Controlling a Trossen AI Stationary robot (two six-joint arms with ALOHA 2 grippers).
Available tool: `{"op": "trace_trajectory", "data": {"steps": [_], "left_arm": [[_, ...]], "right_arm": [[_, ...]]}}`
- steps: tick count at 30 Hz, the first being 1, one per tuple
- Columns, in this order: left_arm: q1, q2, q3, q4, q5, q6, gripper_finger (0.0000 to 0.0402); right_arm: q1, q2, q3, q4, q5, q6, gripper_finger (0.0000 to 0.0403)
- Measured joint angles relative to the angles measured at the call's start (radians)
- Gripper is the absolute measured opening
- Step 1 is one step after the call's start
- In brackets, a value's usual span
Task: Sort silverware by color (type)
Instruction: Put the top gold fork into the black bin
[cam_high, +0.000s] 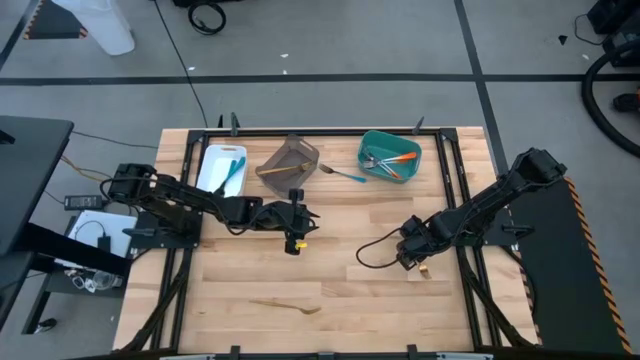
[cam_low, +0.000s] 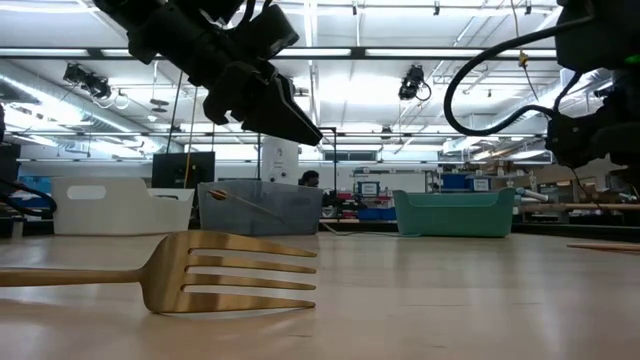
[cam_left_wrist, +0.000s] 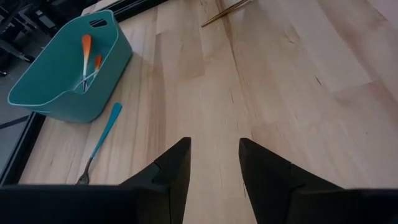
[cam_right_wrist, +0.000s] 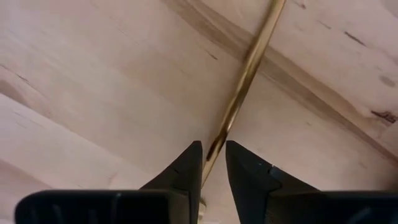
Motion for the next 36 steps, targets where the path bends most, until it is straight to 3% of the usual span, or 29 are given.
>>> {"op": "trace_trajectory", "data": {"steps": [12, 20, 28, 36], "left_arm": [[-0.001, 0.000, 0.000, 0.000, 0.000, -0.006, 0.0144], [-0.001, 0.000, 0.000, 0.001, 0.000, -0.008, 0.0144], [-0.008, 0.000, 0.000, 0.001, 0.000, -0.053, 0.0144], [-0.014, 0.000, 0.000, 0.078, 0.001, -0.061, 0.0144]], "right_arm": [[0.000, -0.001, -0.033, 0.043, 0.066, 0.075, 0.0100], [0.000, -0.003, -0.046, 0.059, 0.062, 0.049, 0.0076], [0.000, -0.006, -0.046, 0.069, 0.062, -0.008, 0.0019], [-0.019, -0.025, -0.009, 0.094, 0.112, -0.103, 0.0019]]}}
